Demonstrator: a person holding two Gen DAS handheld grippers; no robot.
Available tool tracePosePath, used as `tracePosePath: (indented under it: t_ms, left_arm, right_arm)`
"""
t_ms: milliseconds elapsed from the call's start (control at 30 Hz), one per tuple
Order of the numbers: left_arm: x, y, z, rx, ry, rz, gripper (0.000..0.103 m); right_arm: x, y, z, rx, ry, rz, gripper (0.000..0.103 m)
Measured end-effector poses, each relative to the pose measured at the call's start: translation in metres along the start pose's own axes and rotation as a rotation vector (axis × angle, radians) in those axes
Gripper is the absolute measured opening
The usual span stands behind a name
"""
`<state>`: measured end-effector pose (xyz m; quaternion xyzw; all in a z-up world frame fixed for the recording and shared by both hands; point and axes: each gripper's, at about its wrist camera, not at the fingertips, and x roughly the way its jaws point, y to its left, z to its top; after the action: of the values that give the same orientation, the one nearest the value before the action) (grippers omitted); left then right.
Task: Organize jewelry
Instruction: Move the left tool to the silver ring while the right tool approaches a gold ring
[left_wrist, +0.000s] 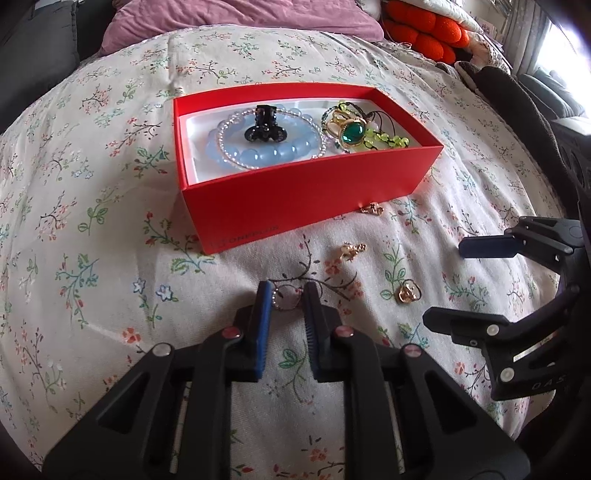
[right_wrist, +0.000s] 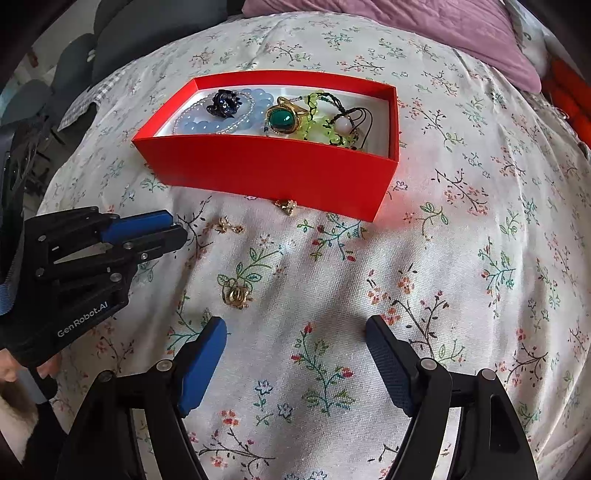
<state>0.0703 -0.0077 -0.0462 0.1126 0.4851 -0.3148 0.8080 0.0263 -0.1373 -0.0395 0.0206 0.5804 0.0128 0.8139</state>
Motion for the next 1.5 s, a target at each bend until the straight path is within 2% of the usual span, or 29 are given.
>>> tracePosePath:
  t_ms: [33, 67, 333, 400, 467, 533, 700, 867, 1033, 1167, 1300, 1500]
  left_arm:
    - [-0.001, 0.000, 0.000, -0.002, 0.000, -0.002, 0.008]
    - [-0.002, 0.001, 0.001, -0.006, 0.006, -0.001, 0.007]
    - [-0.007, 0.005, -0.001, -0.008, 0.025, 0.011, 0.008]
    - [-0.008, 0.006, -0.002, -0.005, 0.033, 0.008, 0.018]
    - [-0.009, 0.005, -0.003, 0.011, 0.030, 0.011, 0.043]
    - [-0.010, 0.004, -0.005, 0.031, 0.021, 0.020, 0.049]
    - [-0.004, 0.002, -0.007, 0.062, 0.045, 0.035, 0.049]
    - [-0.016, 0.000, -0.004, 0.058, 0.037, 0.024, 0.049]
    - [-0.027, 0.005, -0.002, 0.061, 0.009, 0.028, 0.049]
    - [-0.012, 0.012, -0.006, 0.062, 0.052, 0.053, 0.049]
    - [-0.004, 0.012, -0.013, 0.091, 0.041, 0.045, 0.049]
    - [-0.002, 0.014, -0.016, 0.100, 0.023, 0.024, 0.040]
  right_arm:
    - [0.000, 0.000, 0.000, -0.001, -0.001, 0.001, 0.079]
    - [0.000, 0.001, 0.001, -0.001, -0.003, 0.002, 0.079]
    - [0.003, 0.007, 0.005, -0.013, -0.018, 0.029, 0.079]
    - [0.004, 0.010, 0.005, -0.024, -0.024, 0.040, 0.077]
    - [0.007, 0.016, 0.006, -0.041, -0.032, 0.045, 0.070]
    - [0.011, 0.021, 0.008, -0.071, -0.040, 0.040, 0.065]
    - [0.016, 0.034, 0.010, -0.137, -0.064, 0.015, 0.056]
    - [0.016, 0.033, 0.010, -0.144, -0.063, 0.017, 0.052]
    - [0.016, 0.034, 0.012, -0.148, -0.058, 0.017, 0.052]
    - [0.016, 0.033, 0.012, -0.148, -0.057, 0.017, 0.052]
    - [0.016, 0.033, 0.012, -0.147, -0.057, 0.019, 0.052]
    - [0.015, 0.032, 0.011, -0.157, -0.067, 0.026, 0.050]
